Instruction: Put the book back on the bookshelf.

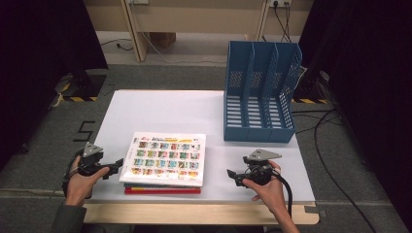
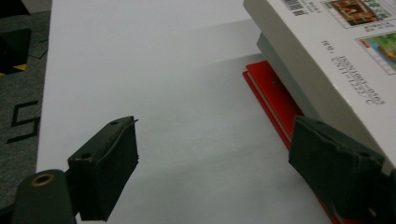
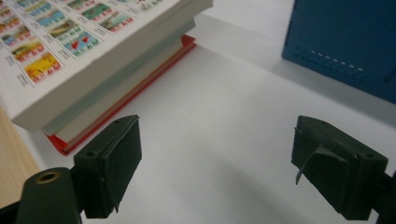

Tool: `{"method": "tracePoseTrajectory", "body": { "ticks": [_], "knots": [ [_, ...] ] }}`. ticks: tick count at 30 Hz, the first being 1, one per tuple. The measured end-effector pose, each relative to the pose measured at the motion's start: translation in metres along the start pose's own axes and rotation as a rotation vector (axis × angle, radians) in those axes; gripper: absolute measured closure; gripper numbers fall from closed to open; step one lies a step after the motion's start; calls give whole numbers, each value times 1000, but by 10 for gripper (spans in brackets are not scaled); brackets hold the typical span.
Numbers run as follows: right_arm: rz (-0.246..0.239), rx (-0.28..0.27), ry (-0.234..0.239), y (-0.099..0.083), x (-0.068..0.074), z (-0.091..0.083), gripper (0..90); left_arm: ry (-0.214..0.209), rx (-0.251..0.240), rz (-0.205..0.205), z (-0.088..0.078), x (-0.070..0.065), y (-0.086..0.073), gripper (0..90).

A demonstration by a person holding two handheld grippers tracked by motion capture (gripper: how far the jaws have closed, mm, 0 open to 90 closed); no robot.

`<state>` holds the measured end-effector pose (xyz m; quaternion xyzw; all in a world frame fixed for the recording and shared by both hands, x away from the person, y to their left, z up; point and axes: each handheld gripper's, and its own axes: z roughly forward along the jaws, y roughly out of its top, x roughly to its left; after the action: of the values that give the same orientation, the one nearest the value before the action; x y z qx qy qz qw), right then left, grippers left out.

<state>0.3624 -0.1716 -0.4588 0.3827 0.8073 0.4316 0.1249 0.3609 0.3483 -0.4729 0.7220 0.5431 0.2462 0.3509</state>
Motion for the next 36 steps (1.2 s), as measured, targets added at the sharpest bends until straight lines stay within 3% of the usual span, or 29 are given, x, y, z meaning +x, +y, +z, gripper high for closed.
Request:
{"method": "tracePoseTrajectory", "body": {
  "ticks": [2, 5, 9, 12, 17, 19, 24, 25, 27, 30, 33, 34, 36],
  "knots": [
    [-7, -2, 13, 4, 5, 3, 171, -16, -3, 12, -1, -3, 2, 150],
    [-17, -5, 28, 11, 10, 8, 172, -5, 2, 41, -2, -8, 3, 196],
    [1, -13, 62, 17, 14, 14, 189, -15, 8, 40, -4, -10, 4, 255],
    [10, -2, 80, 19, 14, 20, 189, -33, 8, 37, -5, -14, 4, 385],
    [24, 4, 94, 23, 14, 26, 194, -36, 10, 47, -6, -17, 6, 460],
    [23, 1, 109, 26, 16, 29, 196, -19, 11, 67, -7, -20, 7, 477],
    [42, -1, 134, 30, 17, 36, 202, -50, 20, 77, -6, -27, 8, 465],
    [42, 1, 144, 32, 18, 38, 205, -20, 27, 101, -5, -31, 9, 427],
    [47, 2, 140, 33, 18, 40, 205, -1, 23, 111, -6, -33, 12, 361],
    [50, 2, 151, 34, 18, 41, 204, 6, 26, 125, -6, -35, 13, 367],
    [72, 14, 164, 35, 16, 47, 200, 11, 28, 137, -7, -39, 13, 433],
    [74, 15, 171, 36, 16, 48, 200, 25, 33, 164, -8, -42, 14, 435],
    [76, 20, 179, 37, 16, 51, 199, 29, 42, 177, -9, -44, 16, 447]
  ]
}}
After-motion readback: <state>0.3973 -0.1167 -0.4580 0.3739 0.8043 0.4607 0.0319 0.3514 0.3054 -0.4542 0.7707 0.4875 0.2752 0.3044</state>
